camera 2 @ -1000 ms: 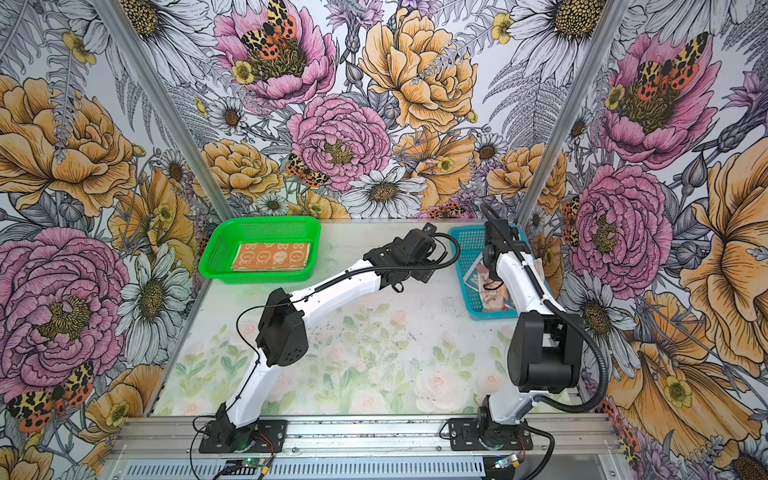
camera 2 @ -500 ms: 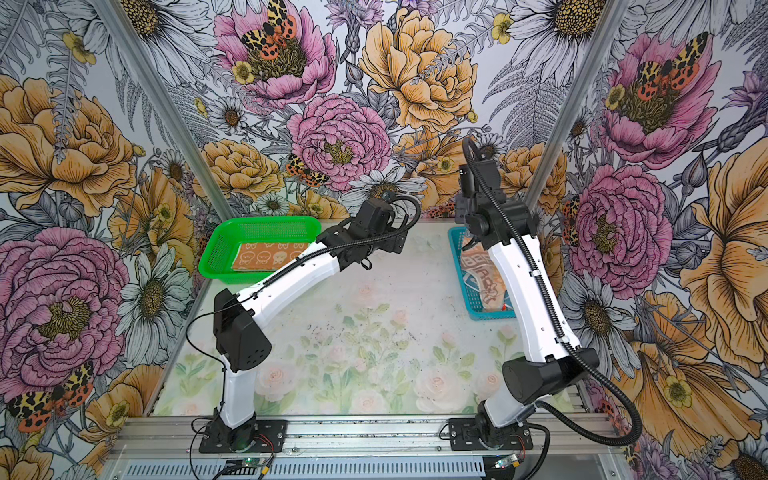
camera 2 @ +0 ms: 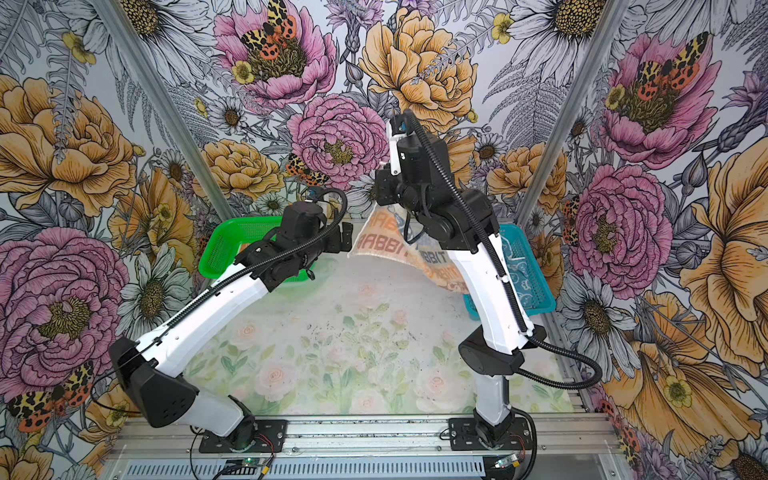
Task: Fold and stack the towels
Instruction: 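Lift the multicolored towel out and drop it onto the table center with the right gripper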
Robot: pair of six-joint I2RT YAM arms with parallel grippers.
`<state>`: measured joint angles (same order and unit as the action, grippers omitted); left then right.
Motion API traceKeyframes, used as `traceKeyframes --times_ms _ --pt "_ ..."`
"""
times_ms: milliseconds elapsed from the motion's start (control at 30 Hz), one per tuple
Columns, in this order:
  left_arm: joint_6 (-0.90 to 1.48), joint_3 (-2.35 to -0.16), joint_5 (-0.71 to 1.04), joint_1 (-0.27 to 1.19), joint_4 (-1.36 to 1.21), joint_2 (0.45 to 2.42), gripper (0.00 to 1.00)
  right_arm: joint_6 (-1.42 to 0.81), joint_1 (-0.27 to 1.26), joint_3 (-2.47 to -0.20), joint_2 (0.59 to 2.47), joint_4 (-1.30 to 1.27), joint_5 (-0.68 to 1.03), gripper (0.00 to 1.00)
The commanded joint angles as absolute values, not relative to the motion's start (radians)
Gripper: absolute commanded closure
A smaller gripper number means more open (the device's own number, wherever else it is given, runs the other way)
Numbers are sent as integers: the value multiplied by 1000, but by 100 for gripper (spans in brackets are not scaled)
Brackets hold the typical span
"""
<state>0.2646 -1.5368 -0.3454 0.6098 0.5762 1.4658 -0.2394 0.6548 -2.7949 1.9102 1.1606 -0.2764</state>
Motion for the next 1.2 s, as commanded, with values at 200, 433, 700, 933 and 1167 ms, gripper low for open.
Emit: traceKeyframes --times_ms 200,433,700,933,1167 --pt "407 -1372 -193 551 508 1404 1 -381 464 -2719 2121 1151 -41 100" --pt "446 -1269 -157 549 503 1362 1 -410 451 -2731 2339 1129 90 100" --pt "525 -1123 -26 531 419 1341 1 -410 452 -2695 2362 1127 109 100" --pt "562 -1039 5 600 334 1425 1 -369 426 -2465 2211 1101 52 100" --pt "587 -1113 54 692 277 1585 1 -343 388 -2200 1983 1019 23 100"
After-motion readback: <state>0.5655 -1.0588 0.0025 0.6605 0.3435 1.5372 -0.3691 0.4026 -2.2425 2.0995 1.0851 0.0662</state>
